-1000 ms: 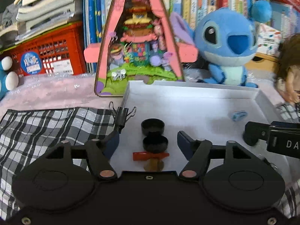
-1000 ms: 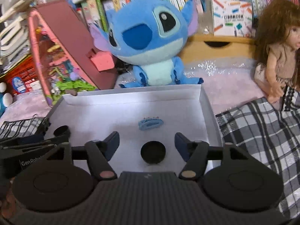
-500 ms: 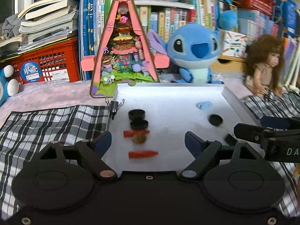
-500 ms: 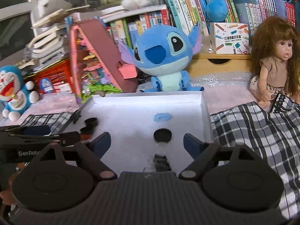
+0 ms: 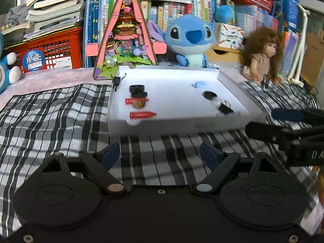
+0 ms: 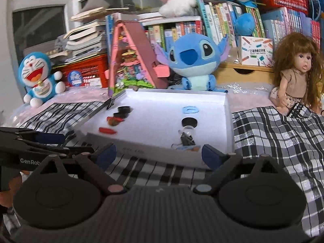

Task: Organize rigid objects
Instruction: 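Move both tools out of the box toward a brown nut on the bedspread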

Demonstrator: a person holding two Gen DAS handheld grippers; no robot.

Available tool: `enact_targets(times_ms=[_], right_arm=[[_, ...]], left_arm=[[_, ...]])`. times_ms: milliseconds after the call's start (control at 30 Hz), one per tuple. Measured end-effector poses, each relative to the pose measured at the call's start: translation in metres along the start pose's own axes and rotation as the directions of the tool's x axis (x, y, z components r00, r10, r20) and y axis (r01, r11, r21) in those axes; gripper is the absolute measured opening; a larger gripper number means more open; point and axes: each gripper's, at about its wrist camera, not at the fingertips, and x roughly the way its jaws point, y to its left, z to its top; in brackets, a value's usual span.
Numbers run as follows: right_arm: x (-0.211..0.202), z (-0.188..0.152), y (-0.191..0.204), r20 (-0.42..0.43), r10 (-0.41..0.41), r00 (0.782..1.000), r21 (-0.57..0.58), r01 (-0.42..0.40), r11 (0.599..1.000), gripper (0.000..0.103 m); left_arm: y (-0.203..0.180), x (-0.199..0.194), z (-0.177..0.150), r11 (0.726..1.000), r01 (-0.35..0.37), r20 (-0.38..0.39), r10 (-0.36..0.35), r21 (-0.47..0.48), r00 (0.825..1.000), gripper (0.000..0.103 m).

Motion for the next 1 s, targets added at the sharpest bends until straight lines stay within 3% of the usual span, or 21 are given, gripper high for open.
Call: enact_targets(times_ms=[367,733,800,867,1000], right_arm=[[-0.027,-0.037,0.014,-0.006,-0.001,1.000,-0.131,0.000,0.991,0.098],[-0.046,-0.062,0.017,-0.020,-0.003,1.000,-0.198,-0.001,0.980,0.098],[-0.048,-0.065,0.017,-0.021,-0.006,1.000,-0.204,0.001,0.979,0.098],[-0.048,-0.066,0.018,-0.021,-0.010,1.000,-0.212,0.006,0.977,0.098],[-0.048,-0.070,0.021,-0.024,-0.017,1.000,-0.237,0.011,0.971,0.098]], left_arm=[[-0.013,-0.040,-0.041,0.992,0.059,-0.004,-0.059,0.110,0.998,0.086],[-0.036,-0.067,-0.071,0.954,0.123,-0.013,-0.124,0.273,0.992,0.086],[-0.039,-0.065,-0.073,0.953,0.132,-0.020,-0.132,0.274,0.991,0.076],[-0.039,-0.063,-0.074,0.954,0.164,-0.033,-0.161,0.251,0.986,0.055],[-0.037,-0.055,-0.073,0.957,0.212,-0.071,-0.202,0.197,0.977,0.037]])
